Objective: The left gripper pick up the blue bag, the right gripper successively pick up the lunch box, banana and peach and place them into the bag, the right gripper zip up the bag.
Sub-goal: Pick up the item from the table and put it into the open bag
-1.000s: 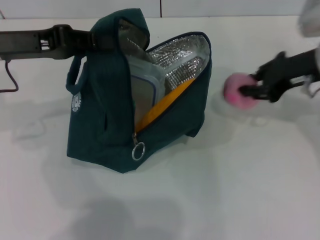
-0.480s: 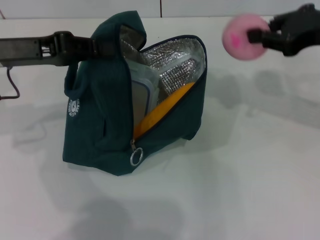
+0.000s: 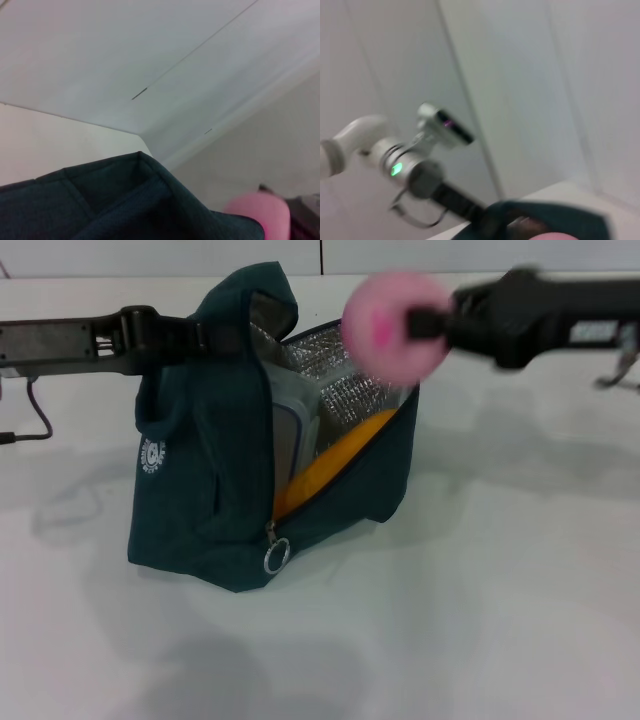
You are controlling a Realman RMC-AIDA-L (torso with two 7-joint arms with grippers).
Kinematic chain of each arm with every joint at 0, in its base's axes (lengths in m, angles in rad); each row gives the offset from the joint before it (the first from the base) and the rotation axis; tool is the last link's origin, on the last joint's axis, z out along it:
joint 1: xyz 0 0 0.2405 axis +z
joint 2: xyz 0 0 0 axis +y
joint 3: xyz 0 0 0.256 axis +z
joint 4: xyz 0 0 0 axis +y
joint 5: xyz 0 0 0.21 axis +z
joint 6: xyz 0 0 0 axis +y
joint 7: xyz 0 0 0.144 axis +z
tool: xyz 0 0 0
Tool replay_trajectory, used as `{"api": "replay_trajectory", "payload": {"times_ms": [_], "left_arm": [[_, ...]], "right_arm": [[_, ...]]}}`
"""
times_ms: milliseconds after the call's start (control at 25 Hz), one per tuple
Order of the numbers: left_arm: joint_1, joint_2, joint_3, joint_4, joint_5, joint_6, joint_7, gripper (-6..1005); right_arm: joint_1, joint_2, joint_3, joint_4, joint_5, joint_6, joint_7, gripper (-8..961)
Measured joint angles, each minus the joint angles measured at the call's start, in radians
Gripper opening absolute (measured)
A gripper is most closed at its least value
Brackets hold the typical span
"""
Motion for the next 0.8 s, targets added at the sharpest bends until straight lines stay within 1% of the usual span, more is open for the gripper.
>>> {"api": "replay_trajectory", "payload": {"times_ms": [120, 280, 320, 360, 640, 800], "left_arm": [[0.0, 0.0, 0.0, -0.001, 0.0, -0.002, 0.001, 48], [-0.001, -0.001, 0.001, -0.001, 0.0, -0.003, 0.001, 48], [0.0, -0.001, 0.001, -0.001, 0.0, -0.003, 0.001, 48], [0.0, -0.001, 0.001, -0.001, 0.0, -0.003, 0.001, 48], [0.0, 0.0, 0.002, -0.001, 0.0, -0.003, 0.001, 48], [0.0, 0.0, 0.002, -0.001, 0.0, -0.003, 0.001, 48]], "right_arm": [[0.031, 0.0, -0.046, 0.059, 0.003, -0.001, -0.033, 98], [0.041, 0.003, -0.106, 0.078, 0.004, 0.034, -0.065, 69], [0.041, 0.003, -0.106, 0.078, 0.004, 0.034, -0.065, 53], [0.047, 0.002, -0.152, 0.082, 0.004, 0.086, -0.072, 37], [0.084, 0.002, -0.216, 0.087, -0.005, 0.172, -0.082, 108], [0.096, 0.001, -0.245, 0.094, -0.005, 0.179, -0.085, 149]]}}
